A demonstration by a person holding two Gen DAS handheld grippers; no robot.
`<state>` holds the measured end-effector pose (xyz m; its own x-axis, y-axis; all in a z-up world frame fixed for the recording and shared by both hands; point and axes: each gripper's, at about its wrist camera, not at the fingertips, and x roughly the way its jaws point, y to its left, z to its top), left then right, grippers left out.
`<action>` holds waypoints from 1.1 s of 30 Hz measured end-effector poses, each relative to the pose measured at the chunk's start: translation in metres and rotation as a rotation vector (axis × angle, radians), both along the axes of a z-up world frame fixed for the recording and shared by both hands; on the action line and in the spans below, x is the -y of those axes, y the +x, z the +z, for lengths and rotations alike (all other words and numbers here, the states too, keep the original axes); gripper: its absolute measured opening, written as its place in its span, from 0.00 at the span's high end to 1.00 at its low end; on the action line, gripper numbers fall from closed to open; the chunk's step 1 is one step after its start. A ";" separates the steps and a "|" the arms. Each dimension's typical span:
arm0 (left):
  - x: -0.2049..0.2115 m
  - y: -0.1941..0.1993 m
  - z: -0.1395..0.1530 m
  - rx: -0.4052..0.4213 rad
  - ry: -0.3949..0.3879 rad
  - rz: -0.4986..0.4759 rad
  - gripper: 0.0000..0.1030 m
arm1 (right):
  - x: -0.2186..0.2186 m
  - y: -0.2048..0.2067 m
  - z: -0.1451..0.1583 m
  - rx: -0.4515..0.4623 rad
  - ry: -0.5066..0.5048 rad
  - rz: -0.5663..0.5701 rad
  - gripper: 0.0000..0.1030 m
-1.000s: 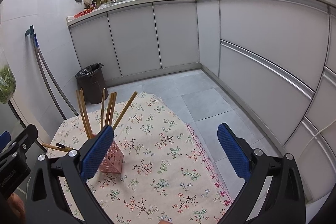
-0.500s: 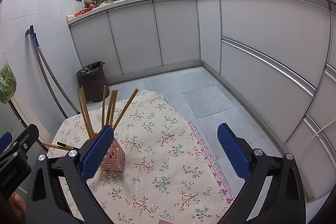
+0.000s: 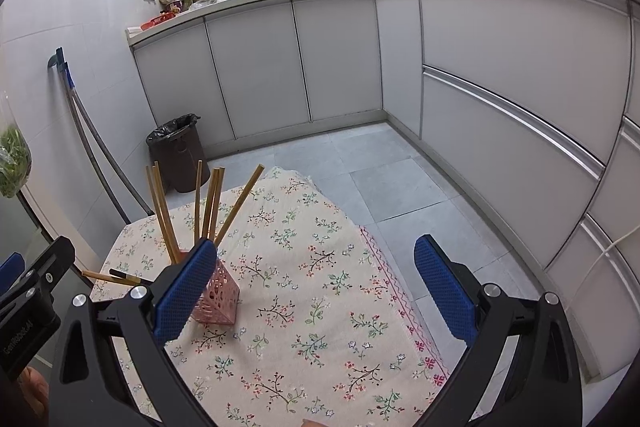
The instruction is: Organize utensils
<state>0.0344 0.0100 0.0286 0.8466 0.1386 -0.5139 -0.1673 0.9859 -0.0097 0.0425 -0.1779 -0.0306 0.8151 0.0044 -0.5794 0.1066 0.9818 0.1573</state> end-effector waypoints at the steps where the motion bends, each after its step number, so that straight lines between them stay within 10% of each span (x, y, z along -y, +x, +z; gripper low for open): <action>1: 0.000 0.000 0.000 0.000 0.001 0.001 0.07 | 0.000 0.000 0.000 -0.001 0.000 0.000 0.06; 26: 0.002 0.000 -0.003 0.019 -0.008 -0.015 0.21 | -0.001 0.005 -0.005 -0.030 0.012 0.024 0.06; 33: 0.002 0.002 -0.002 -0.002 -0.032 -0.029 0.07 | 0.001 0.004 -0.004 -0.023 0.022 0.022 0.06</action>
<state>0.0362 0.0083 0.0271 0.8490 0.0977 -0.5192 -0.1386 0.9895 -0.0406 0.0464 -0.1790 -0.0349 0.8011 0.0351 -0.5975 0.0888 0.9803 0.1767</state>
